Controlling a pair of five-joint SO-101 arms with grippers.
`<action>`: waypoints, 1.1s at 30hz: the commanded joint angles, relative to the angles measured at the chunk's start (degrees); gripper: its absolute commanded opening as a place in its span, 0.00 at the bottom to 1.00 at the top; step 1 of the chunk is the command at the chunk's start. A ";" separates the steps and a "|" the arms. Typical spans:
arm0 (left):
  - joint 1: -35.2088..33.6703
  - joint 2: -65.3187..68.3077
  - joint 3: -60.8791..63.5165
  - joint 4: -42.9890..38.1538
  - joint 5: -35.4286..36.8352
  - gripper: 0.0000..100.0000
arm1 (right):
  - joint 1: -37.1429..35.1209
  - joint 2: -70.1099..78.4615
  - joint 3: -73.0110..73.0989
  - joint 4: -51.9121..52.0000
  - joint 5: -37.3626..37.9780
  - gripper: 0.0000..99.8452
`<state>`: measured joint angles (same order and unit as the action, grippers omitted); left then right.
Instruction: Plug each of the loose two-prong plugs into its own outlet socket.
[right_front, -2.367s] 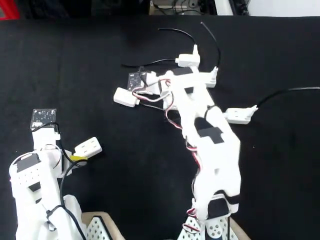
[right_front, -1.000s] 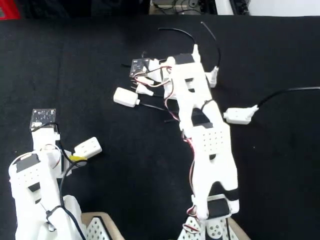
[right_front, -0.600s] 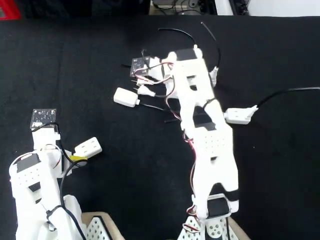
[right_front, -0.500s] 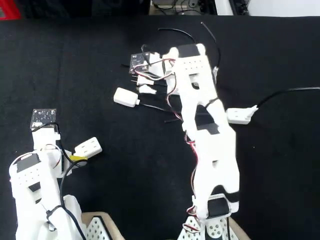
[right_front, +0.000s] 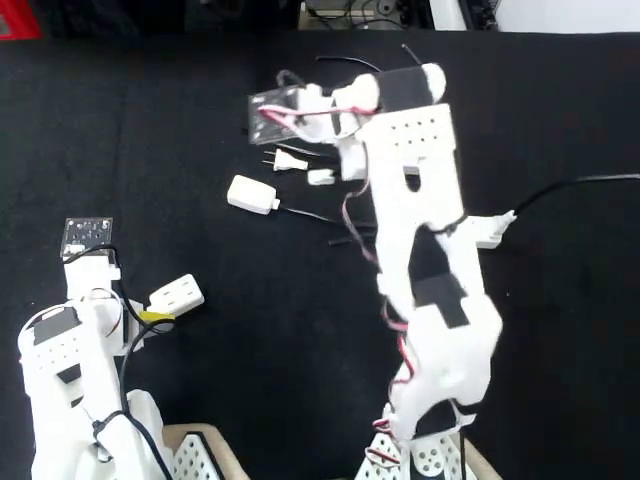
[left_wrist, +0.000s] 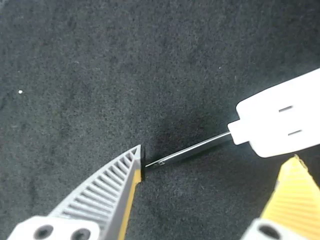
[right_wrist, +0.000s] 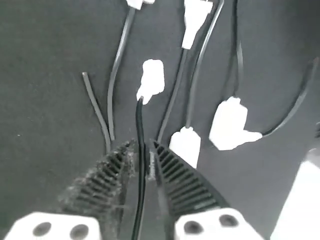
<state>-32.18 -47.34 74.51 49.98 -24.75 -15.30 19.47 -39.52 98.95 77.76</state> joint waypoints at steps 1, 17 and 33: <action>0.57 -0.88 -0.31 -1.05 -0.35 0.41 | -5.36 -10.51 6.46 2.02 0.70 0.01; 0.57 -0.88 -0.31 -0.79 -0.35 0.41 | -12.84 -44.26 71.34 -18.64 8.35 0.01; 2.33 -0.88 -0.22 -0.62 -0.35 0.38 | -9.41 -30.73 59.65 -39.21 -8.79 0.32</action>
<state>-30.77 -47.34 74.51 49.98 -24.75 -26.11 -14.90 28.09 58.42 70.73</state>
